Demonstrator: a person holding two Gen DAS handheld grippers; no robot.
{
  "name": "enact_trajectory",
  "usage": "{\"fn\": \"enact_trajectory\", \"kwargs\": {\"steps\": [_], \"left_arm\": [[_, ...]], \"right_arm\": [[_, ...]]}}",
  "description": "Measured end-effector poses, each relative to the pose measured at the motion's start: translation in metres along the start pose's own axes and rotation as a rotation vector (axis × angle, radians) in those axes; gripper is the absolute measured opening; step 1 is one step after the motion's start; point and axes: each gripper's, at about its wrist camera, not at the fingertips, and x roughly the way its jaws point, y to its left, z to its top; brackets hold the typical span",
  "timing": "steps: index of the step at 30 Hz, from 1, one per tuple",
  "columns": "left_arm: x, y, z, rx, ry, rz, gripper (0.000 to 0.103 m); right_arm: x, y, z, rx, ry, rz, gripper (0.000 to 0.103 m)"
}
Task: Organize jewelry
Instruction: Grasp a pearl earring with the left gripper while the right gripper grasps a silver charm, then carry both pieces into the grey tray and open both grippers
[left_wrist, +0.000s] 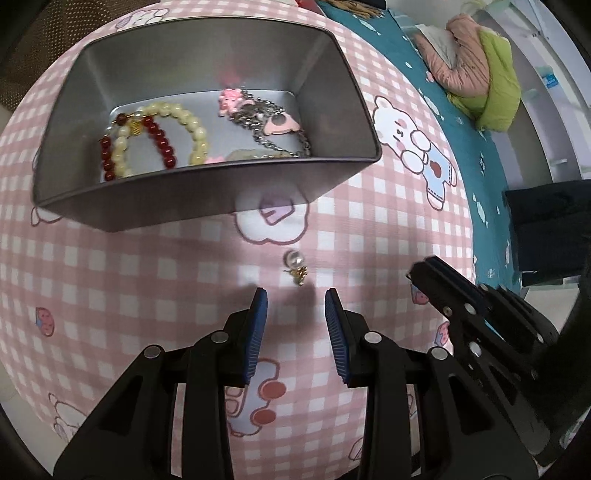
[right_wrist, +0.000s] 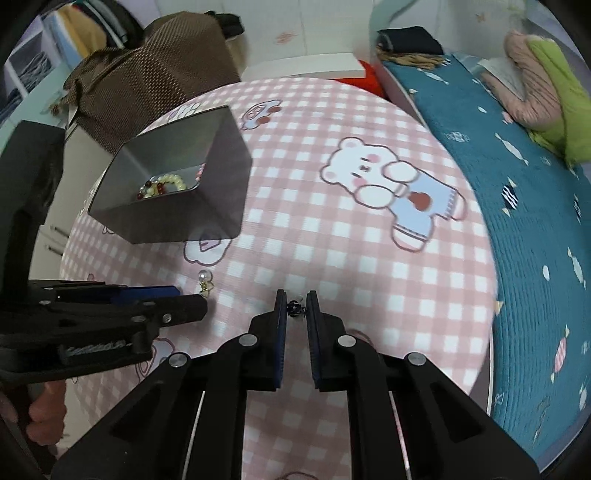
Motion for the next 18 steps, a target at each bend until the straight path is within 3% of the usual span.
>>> {"fn": "enact_trajectory", "kwargs": {"steps": [5,6,7,8,11,18], "left_arm": [[0.005,-0.009,0.006,0.011,-0.017,0.002,0.033],[0.007,-0.011,0.007,0.019,-0.019,0.004,0.029],[0.008,-0.012,0.007,0.021,-0.017,0.004,0.016],[0.011,-0.013,0.007,0.02,-0.011,0.01,0.01],[0.013,-0.011,0.006,0.007,-0.022,0.003,0.004],[0.006,-0.002,0.003,-0.013,-0.024,-0.007,0.003]], "right_arm": [[-0.006,-0.008,-0.009,0.044,-0.004,-0.012,0.01],[-0.006,-0.007,-0.01,0.05,-0.004,-0.015,0.01],[-0.007,-0.009,-0.011,0.058,-0.004,-0.019,0.01],[-0.007,-0.012,-0.012,0.066,-0.004,-0.024,0.01],[-0.01,-0.018,-0.014,0.082,-0.011,-0.035,0.01],[-0.017,-0.028,-0.015,0.1,-0.026,-0.042,0.01]]}}
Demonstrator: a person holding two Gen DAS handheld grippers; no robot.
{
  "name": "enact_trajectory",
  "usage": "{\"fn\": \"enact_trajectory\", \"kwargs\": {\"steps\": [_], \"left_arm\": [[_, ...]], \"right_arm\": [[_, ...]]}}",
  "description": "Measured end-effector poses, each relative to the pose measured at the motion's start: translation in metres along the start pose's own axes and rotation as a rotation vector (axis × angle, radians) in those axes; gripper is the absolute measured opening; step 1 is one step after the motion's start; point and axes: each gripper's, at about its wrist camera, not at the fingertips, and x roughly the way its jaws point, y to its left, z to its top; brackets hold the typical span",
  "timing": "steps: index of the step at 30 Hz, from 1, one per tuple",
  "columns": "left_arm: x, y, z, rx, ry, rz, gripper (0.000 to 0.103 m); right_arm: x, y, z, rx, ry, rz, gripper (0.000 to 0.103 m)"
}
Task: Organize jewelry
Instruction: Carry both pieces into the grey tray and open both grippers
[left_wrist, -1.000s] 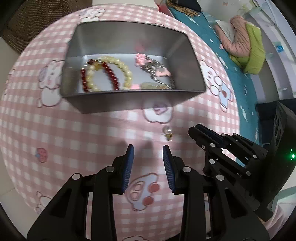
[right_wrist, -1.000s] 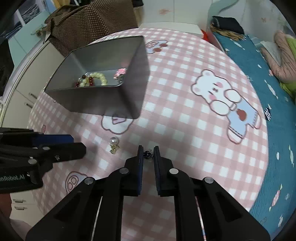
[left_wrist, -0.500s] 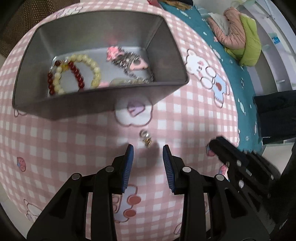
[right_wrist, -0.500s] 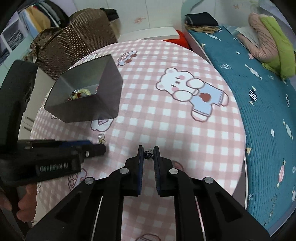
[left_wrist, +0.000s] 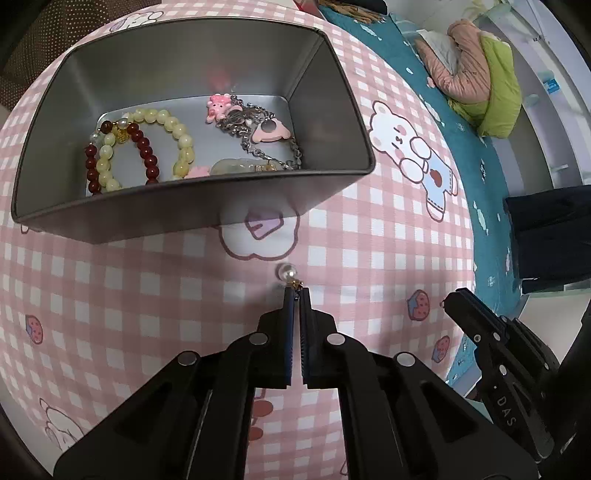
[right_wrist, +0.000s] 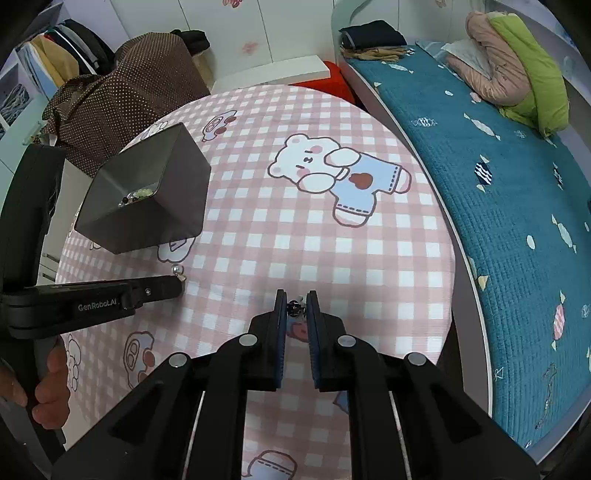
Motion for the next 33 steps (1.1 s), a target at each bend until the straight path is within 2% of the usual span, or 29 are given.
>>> {"fn": "enact_trajectory", "kwargs": {"steps": [12,23,33], "left_arm": [[-0.038,-0.005,-0.003,-0.005,-0.082,-0.013,0.002],[-0.086,0.002,0.002,-0.053,-0.203,-0.027,0.002],[-0.091,0.006,0.028,-0.052,-0.22,-0.038,0.002]], "right_arm": [[-0.015,0.011,0.017,-0.067,-0.054,0.031,0.01],[-0.023,0.038,0.038,-0.148,-0.099,0.079,0.01],[-0.021,0.05,0.053,-0.153,-0.107,0.088,0.01]]}}
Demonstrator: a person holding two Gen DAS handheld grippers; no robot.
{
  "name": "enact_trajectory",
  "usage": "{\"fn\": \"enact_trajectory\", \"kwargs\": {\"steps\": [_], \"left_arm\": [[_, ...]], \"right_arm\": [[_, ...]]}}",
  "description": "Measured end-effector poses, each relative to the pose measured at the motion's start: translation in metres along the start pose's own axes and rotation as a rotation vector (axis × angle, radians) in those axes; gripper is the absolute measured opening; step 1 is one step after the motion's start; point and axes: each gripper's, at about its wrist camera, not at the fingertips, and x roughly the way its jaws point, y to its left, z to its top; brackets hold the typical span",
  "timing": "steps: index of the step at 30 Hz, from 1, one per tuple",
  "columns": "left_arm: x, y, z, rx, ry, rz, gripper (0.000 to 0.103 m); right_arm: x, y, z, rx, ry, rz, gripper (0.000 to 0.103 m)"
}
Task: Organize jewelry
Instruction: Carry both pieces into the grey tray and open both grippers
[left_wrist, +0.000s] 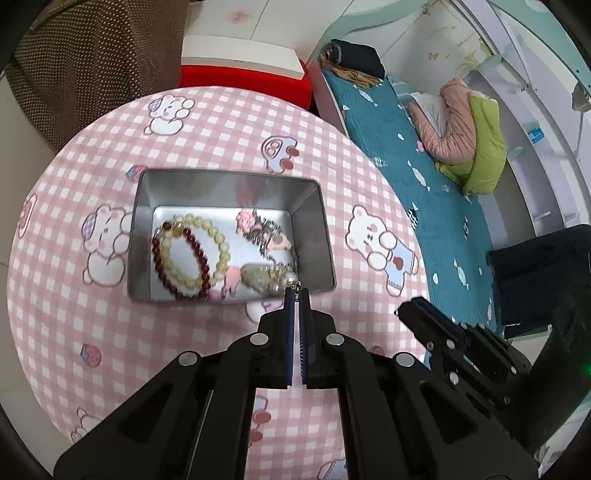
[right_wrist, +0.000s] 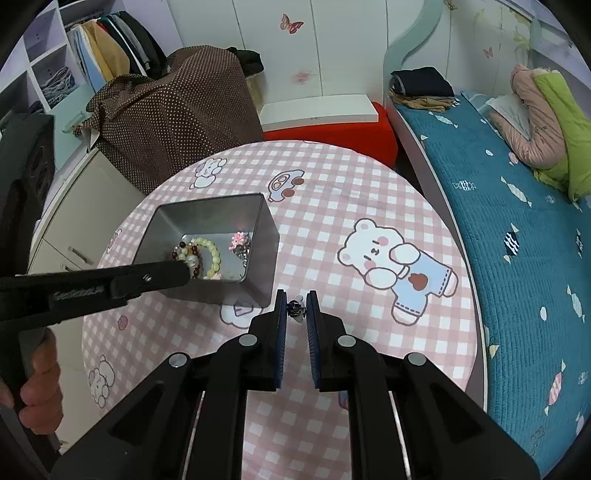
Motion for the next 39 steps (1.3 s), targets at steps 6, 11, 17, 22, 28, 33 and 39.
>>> {"fn": "enact_trajectory", "kwargs": {"steps": [6,11,17,22,28,33,39], "left_arm": [[0.017,0.0,0.015,0.016,0.026,0.002,0.002],[0.032,-0.003,0.023,0.057,0.055,0.013,0.003],[0.04,0.001,0.023,0.095,0.093,0.02,0.01],[0.033,0.006,0.021,0.119,0.091,0.03,0.014],[0.024,0.016,0.024,0.103,0.066,0.053,0.017],[0.018,0.026,0.026,0.074,0.054,0.074,0.017],[0.014,0.034,0.026,0.046,0.048,0.095,0.022]], "right_arm": [[0.007,0.0,0.008,0.019,0.009,-0.008,0.01],[0.016,0.001,0.014,0.027,0.024,-0.008,0.01],[0.024,0.002,0.022,0.029,0.035,0.001,0.01],[0.029,0.01,0.032,0.004,0.035,0.029,0.01],[0.038,0.029,0.043,-0.048,0.04,0.076,0.01],[0.045,0.043,0.049,-0.088,0.05,0.109,0.01],[0.05,0.048,0.053,-0.095,0.063,0.103,0.025]]}}
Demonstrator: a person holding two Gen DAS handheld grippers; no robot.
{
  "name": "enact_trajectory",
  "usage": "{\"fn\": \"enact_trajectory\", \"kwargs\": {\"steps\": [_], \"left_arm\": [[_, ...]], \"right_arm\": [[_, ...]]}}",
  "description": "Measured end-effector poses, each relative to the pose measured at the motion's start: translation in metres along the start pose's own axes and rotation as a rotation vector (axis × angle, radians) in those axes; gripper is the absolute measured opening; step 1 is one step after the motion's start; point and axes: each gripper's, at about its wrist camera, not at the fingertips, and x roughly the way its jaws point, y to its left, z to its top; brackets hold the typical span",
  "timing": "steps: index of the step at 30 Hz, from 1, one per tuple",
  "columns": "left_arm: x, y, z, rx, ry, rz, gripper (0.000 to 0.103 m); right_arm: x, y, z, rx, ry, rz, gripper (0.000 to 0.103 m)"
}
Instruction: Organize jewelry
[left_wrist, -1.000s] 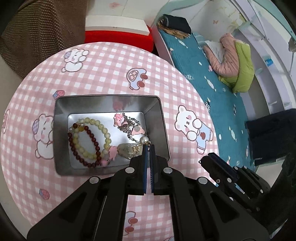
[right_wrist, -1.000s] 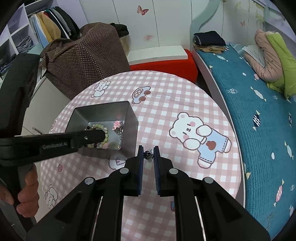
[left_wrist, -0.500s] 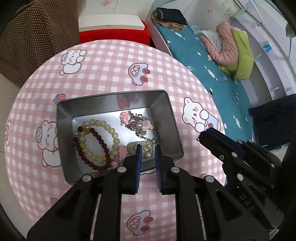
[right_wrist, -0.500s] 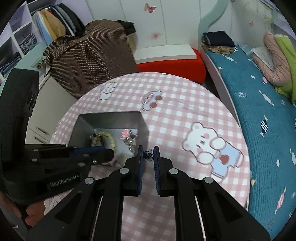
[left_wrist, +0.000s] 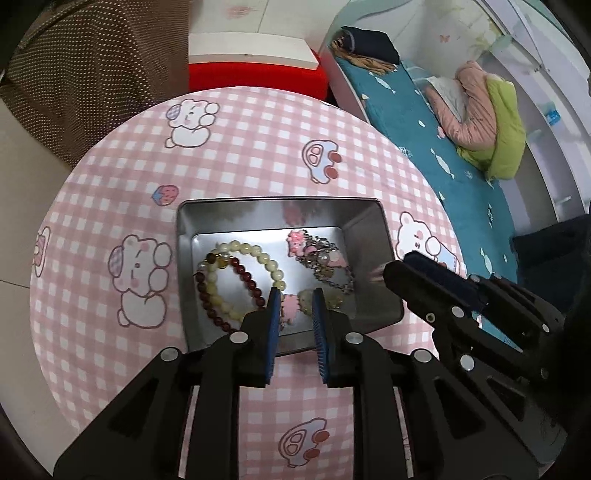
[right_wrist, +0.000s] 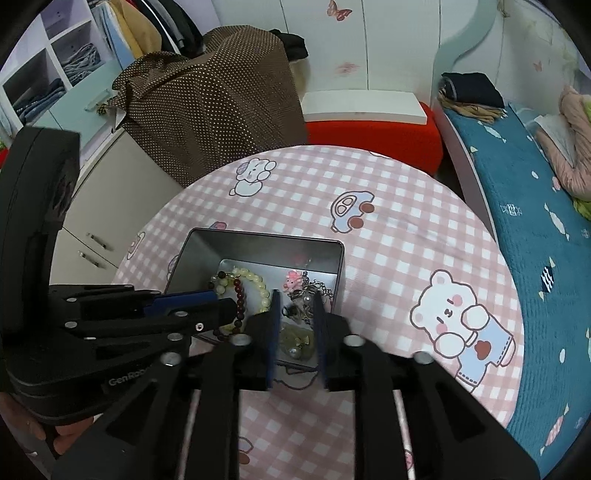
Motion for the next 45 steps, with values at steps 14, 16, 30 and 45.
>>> {"fn": "enact_trajectory", "kwargs": {"steps": [14,16,30,45], "left_arm": [[-0.02,-0.003,-0.016,-0.019,-0.041,0.039,0.026],[-0.024,-0.005,-0.019,-0.019,-0.051,0.047,0.033],[-0.072,-0.026,-0.059,-0.008,-0.154,0.106,0.054],[-0.136,-0.052,-0.112,-0.007,-0.294,0.177,0.084]], "right_arm": [[-0.022,-0.005,-0.006,0.007,-0.031,-0.027,0.04],[-0.027,-0.004,-0.007,0.003,-0.04,-0.03,0.042],[-0.075,-0.002,-0.036,0.01,-0.133,-0.071,0.068],[-0.142,0.004,-0.074,0.022,-0.261,-0.099,0.093]]}}
